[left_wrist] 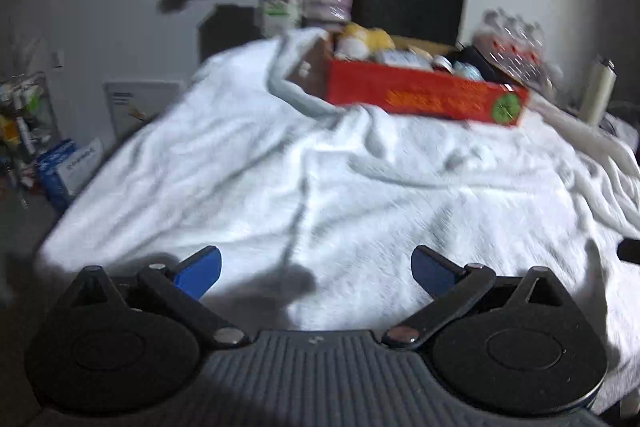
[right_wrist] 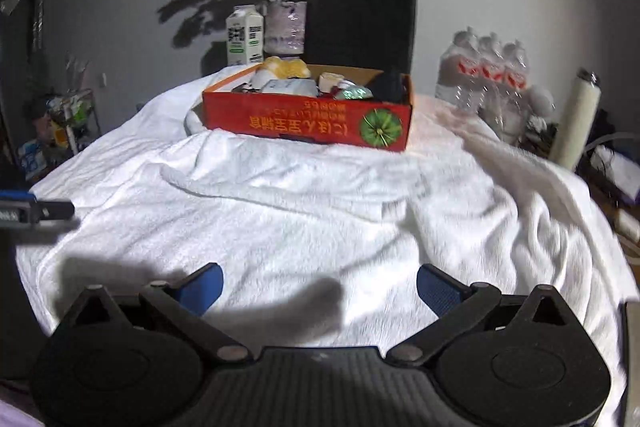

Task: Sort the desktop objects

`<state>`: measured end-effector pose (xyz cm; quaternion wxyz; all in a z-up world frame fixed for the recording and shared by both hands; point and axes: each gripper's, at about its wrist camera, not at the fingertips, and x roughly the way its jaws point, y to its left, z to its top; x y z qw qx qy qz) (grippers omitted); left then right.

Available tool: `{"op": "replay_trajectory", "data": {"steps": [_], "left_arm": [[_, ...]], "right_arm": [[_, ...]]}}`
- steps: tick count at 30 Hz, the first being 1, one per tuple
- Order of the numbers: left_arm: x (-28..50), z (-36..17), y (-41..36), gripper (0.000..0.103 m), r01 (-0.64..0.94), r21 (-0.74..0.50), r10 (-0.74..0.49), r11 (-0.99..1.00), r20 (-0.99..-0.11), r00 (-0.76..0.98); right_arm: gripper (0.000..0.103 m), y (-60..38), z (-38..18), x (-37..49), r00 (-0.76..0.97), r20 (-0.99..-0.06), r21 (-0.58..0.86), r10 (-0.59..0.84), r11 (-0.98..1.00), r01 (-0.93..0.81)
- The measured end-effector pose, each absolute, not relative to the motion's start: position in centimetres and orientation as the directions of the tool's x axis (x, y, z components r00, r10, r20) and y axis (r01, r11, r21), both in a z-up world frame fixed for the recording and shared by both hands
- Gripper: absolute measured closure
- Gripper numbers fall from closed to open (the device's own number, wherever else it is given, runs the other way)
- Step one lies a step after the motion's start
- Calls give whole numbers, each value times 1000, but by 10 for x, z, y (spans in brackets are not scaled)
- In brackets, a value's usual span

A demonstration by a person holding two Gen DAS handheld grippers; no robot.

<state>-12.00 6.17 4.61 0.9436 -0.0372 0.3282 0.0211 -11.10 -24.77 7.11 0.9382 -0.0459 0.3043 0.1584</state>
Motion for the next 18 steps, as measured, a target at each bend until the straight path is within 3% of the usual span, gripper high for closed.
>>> {"op": "replay_trajectory", "data": {"steps": [8,18], "left_arm": [[-67,36,17,0,-22,-2,18,1000,-546,838],[-8,8,-1,0,-9,7,11,1000,-626,779]], "right_arm": [[0,-226,52,-81,790,-555,43,261,957,-285],[0,-192,27,-11,775,-585,60,240,965,-253]]}}
